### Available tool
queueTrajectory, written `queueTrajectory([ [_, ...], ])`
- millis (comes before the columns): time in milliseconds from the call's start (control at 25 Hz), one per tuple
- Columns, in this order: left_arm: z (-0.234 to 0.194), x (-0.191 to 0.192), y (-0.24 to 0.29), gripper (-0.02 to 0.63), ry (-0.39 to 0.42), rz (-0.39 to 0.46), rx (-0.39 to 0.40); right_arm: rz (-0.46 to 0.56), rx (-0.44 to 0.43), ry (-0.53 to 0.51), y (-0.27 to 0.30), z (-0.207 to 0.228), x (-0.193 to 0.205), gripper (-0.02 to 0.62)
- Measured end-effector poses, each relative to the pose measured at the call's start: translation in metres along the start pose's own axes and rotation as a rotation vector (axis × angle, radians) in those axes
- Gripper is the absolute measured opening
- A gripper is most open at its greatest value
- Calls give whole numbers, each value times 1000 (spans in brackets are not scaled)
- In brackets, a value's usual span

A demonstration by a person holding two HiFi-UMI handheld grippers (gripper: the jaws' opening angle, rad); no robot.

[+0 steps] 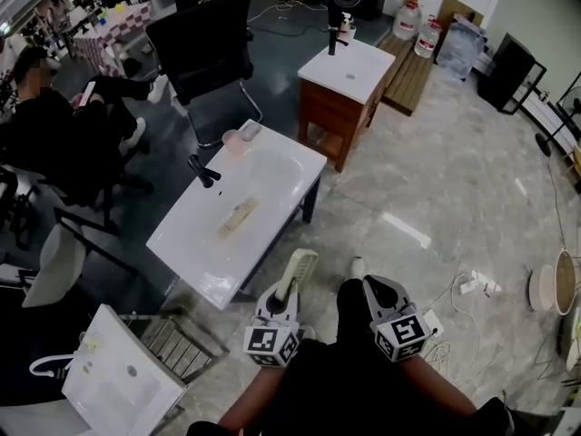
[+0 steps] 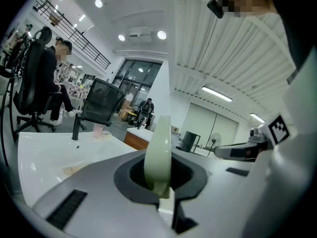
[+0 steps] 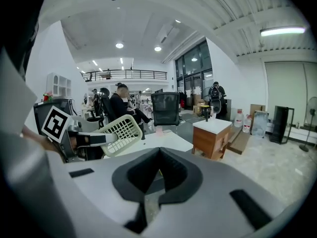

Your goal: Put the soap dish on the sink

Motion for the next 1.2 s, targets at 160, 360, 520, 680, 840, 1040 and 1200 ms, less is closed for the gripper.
queueTrajectory([
  [160,-4,5,31,25,7,-24,-9,3,-23,15,29,21,-7,-2],
  [360,-8,7,84,26,54,-74,-51,4,-66,41,84,69,-33,-2],
  [520,-13,2,141,26,81,-110,-98,24,-115,50,126,110,-72,-3],
  [680,-26,-1,189,25,56,-140,-141,10,-142,54,164,148,-98,-2],
  [840,-37,-7,229,25,21,-167,-198,-15,-171,64,194,186,-116,-2],
  [1040,-53,-12,270,26,-16,-200,-269,-38,-206,43,227,217,-133,-3],
  [1200,-66,-20,303,26,-22,-212,-318,-47,-257,29,256,235,-150,-2],
])
Point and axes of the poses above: the fingertips, and each gripper's own axes: y forward along the fingers, z to its right, x out of its underside, the point moved 3 cm from there along -y, backward along the fingers, and after that the axes turned 12 degrees about y, right-handed, at the moved point
